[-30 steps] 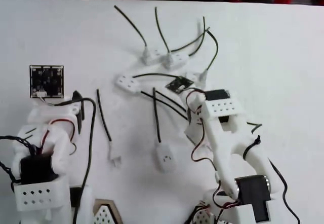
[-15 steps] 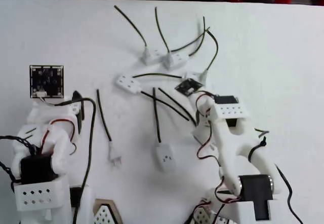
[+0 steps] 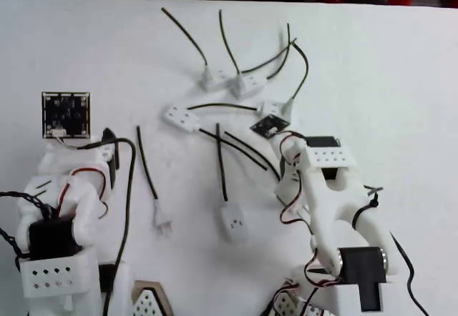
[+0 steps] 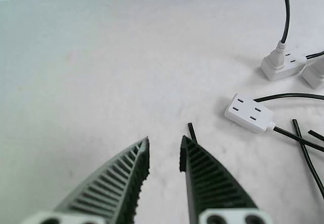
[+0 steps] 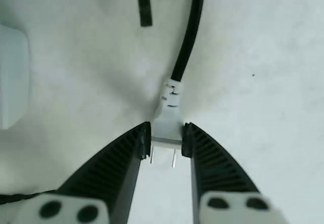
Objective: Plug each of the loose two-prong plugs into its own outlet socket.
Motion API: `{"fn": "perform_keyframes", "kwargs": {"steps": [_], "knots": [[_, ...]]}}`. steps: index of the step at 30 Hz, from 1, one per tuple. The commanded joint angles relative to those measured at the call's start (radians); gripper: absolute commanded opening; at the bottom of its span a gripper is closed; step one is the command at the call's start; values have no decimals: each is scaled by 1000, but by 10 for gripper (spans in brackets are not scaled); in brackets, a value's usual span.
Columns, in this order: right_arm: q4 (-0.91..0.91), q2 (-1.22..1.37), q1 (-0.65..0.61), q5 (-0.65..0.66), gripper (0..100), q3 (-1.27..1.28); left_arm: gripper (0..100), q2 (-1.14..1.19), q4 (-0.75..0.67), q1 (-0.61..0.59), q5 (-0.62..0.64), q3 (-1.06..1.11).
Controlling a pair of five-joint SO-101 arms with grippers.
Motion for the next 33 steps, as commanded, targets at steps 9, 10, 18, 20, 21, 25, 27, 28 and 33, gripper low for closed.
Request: {"fn": "perform_keyframes", "kwargs": {"steps": [9, 10, 18, 20, 21, 25, 27, 28, 33], "knots": [[99, -97, -81, -75, 102, -5, 116, -12, -14, -10, 9, -3], [67, -97, -71, -75, 102, 17, 116, -12, -14, -10, 9, -3], [-117, 15, 25, 44, 102, 104, 116, -12, -14, -10, 9, -3], [-133, 81, 45, 49, 102, 83, 116, -12, -17, -10, 9, 5], [-134, 113, 58, 51, 101, 68, 116, -12, -20, -10, 9, 9], [-127, 214, 85, 51, 98, -3, 116, -12, -21, -10, 8, 11], [-127, 234, 85, 51, 97, -18, 116, -12, -21, -10, 8, 11], [-127, 232, 84, 51, 90, -20, 116, -12, -21, -10, 8, 11], [-127, 191, 79, 52, 19, -23, 116, -12, -21, -10, 8, 11]]}}
